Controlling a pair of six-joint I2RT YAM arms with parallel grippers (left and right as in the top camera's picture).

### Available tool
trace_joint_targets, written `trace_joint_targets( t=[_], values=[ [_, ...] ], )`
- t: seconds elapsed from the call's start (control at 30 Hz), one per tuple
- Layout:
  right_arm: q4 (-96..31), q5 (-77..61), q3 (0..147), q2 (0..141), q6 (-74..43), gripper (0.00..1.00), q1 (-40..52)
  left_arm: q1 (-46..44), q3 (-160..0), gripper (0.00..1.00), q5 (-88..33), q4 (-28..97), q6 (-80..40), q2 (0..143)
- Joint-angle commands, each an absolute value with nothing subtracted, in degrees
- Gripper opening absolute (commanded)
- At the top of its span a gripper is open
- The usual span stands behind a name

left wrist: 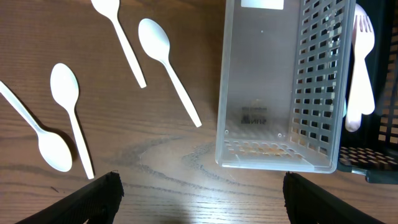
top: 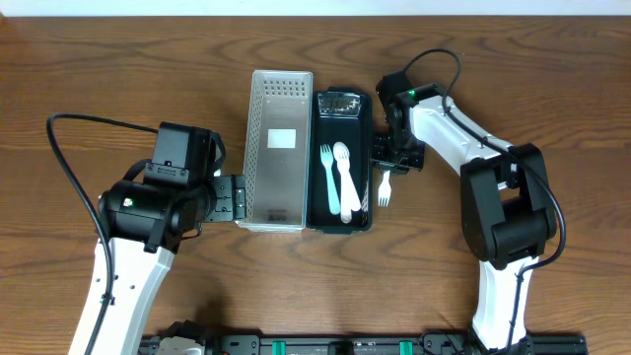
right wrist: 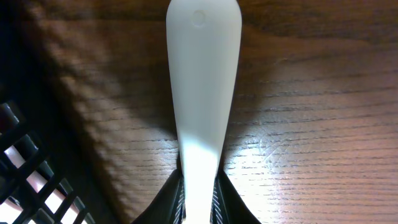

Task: Pack container

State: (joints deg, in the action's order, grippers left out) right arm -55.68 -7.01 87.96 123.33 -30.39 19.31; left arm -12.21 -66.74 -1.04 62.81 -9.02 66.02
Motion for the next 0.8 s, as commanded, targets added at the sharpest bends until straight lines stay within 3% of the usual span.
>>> trace_joint_targets(
  t=[0.0, 0.43, 0.77],
  values=[
    [-56.4, -2.6, 85.9, 124.6, -30.1, 0.01, 19.0, -12.1, -67.2, 0.85, -0.2, 63.0, -8.9, 66.1],
    [-62.6, 1.9, 94.2, 113.2, -29.5, 0.01, 20.2, -12.1, -67.2, 0.85, -0.1, 63.0, -8.9, 66.1],
    [-62.2, -0.7, 101.8, 107.2, -28.6, 0.01, 28.0, -12.1, -67.2, 0.85, -0.2, 62.9, -8.9, 66.1]
  ],
)
